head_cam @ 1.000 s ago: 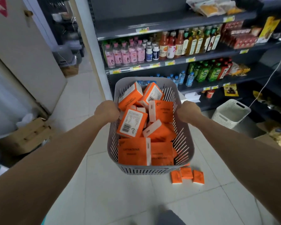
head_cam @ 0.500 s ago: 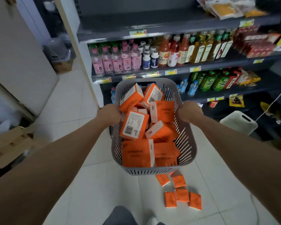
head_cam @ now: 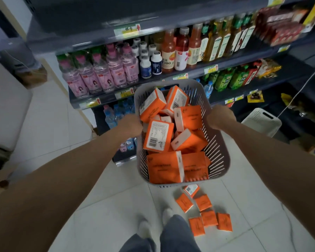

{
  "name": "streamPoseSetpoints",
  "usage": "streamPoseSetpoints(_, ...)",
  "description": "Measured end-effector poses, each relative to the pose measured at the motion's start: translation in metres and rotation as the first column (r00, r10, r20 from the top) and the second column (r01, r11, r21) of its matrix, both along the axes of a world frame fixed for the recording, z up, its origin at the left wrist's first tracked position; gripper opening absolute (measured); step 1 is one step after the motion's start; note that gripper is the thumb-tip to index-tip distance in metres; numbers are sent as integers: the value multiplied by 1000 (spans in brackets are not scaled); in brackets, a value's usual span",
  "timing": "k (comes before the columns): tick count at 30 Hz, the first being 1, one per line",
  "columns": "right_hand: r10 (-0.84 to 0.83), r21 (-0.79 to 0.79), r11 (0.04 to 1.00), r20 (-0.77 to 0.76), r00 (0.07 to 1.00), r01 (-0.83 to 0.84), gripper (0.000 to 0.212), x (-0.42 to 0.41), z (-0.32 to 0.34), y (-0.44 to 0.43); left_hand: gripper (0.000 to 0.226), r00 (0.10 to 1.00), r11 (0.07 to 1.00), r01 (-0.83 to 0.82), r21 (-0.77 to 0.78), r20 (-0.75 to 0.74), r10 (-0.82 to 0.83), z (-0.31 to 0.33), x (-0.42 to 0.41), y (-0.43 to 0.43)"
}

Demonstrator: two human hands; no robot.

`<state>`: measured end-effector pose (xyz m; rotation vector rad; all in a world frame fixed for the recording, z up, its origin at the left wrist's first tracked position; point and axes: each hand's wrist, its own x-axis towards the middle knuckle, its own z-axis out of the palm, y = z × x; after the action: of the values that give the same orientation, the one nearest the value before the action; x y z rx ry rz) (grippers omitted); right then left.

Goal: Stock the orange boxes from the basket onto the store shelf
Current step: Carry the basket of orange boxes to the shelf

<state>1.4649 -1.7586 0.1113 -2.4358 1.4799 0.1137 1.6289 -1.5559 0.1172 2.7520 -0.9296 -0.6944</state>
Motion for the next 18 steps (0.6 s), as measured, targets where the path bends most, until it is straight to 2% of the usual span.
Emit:
streamPoseSetpoints(5, -31, 19, 999, -42, 999, 32, 28, 17, -18, -48, 34, 997, 999, -41, 36, -68, 43, -24, 16, -51)
streamPoseSetpoints(12, 55, 20, 998, -140, 989, -53, 32, 50, -50, -115, 34, 978, 993, -90, 76, -181, 102, -49, 34, -108)
streamPoseSetpoints(18, 69, 31, 997, -187, 980, -65, 32, 77, -81, -150, 29, 923, 977, -196, 81, -322, 211, -72, 42, -135)
